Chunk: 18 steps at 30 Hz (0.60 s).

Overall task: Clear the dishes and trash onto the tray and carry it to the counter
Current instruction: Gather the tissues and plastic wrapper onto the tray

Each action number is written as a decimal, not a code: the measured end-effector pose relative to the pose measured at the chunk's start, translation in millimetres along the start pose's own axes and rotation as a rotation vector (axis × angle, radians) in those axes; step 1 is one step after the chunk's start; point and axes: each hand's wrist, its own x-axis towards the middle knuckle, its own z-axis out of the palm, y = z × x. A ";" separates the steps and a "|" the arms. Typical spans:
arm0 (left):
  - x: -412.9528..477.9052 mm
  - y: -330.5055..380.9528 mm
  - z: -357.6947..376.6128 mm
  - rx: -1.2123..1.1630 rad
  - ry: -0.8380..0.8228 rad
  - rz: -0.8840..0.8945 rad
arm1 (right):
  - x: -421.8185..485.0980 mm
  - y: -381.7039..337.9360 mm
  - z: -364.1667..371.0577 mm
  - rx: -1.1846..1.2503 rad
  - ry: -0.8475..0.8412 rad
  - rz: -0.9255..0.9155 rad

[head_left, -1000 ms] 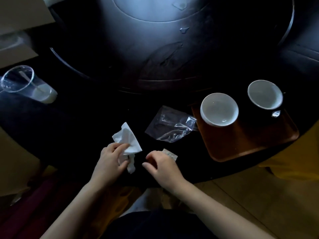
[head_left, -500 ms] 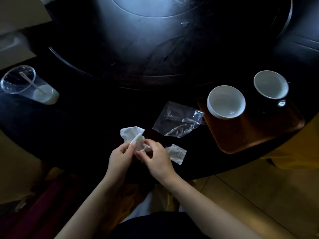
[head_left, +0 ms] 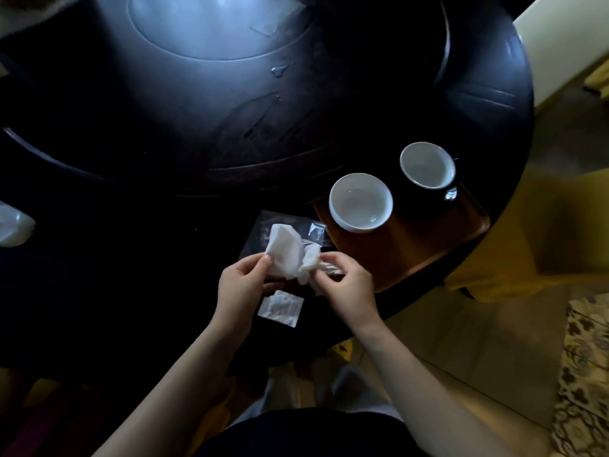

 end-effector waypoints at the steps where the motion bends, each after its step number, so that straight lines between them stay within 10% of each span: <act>1: 0.7 -0.6 7.0 0.039 0.022 0.031 | 4.6 8.0 -14.3 -0.044 0.058 0.002; 5: -0.2 -6.3 37.1 0.174 0.028 0.156 | 25.2 40.8 -65.0 -0.297 0.223 0.012; 10: -3.6 -14.2 72.6 0.425 0.015 0.314 | 44.6 62.4 -74.4 -0.673 0.000 -0.031; 15: -8.5 -15.2 95.1 0.681 -0.033 0.504 | 39.0 42.1 -97.0 -0.484 0.036 -0.186; 18: -13.3 -13.5 105.6 0.659 -0.162 0.575 | 27.1 28.4 -102.4 -0.197 -0.218 -0.238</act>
